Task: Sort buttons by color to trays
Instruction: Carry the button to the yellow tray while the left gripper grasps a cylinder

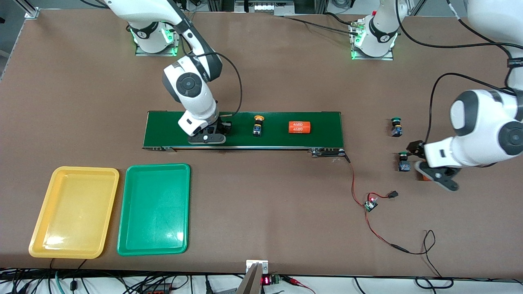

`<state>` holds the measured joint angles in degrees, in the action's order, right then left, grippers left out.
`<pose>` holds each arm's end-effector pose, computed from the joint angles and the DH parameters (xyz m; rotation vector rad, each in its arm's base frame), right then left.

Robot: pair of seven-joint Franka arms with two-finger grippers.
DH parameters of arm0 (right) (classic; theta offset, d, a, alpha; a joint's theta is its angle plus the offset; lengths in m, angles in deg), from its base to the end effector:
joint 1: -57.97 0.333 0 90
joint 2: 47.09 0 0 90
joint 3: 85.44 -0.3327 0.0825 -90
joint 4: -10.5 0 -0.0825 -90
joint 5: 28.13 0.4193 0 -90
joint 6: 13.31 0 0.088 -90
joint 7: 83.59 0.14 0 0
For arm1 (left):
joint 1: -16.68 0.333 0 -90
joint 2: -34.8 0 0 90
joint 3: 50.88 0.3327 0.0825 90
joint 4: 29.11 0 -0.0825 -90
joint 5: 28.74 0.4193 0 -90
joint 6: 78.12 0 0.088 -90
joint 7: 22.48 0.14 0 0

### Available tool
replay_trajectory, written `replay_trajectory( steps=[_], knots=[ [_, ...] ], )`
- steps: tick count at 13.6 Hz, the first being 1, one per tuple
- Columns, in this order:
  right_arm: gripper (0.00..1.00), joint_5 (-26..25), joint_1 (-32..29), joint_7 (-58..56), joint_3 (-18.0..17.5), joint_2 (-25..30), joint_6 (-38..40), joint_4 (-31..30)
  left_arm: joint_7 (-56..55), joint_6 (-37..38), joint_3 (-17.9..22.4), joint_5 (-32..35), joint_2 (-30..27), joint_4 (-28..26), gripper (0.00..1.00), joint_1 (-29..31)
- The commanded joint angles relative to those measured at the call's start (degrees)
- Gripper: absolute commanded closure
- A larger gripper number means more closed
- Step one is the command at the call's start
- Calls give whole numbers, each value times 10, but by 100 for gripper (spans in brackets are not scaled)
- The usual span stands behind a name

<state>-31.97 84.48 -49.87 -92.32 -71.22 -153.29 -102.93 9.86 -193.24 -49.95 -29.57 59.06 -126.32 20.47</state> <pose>0.5435 0.3553 0.2148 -3.1114 -0.0515 -0.0560 0.6824 0.0542 0.3051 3.0092 -0.7304 -0.1598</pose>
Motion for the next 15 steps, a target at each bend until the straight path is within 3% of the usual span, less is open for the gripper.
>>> replay_trajectory(
  steps=[1,3,6,8,10,15],
  knots=[
    [100,-2,-38,-55,-1,17,118,70,-49,-47,33,-15,11,4,0,9],
    [100,1,-79,-116,1,17,230,144,-50,-132,54,-14,44,0,0,17],
    [98,47,-155,-265,21,17,281,187,-50,-213,61,-17,67,-36,0,26],
    [98,47,-176,-349,53,13,283,191,-54,-228,61,-21,70,-64,0,35],
    [98,47,-197,-434,97,-6,277,199,-126,-227,61,-50,76,-82,0,36],
    [96,43,-258,-515,130,-81,208,243,-182,-227,60,-56,105,-85,0,36]
  ],
)
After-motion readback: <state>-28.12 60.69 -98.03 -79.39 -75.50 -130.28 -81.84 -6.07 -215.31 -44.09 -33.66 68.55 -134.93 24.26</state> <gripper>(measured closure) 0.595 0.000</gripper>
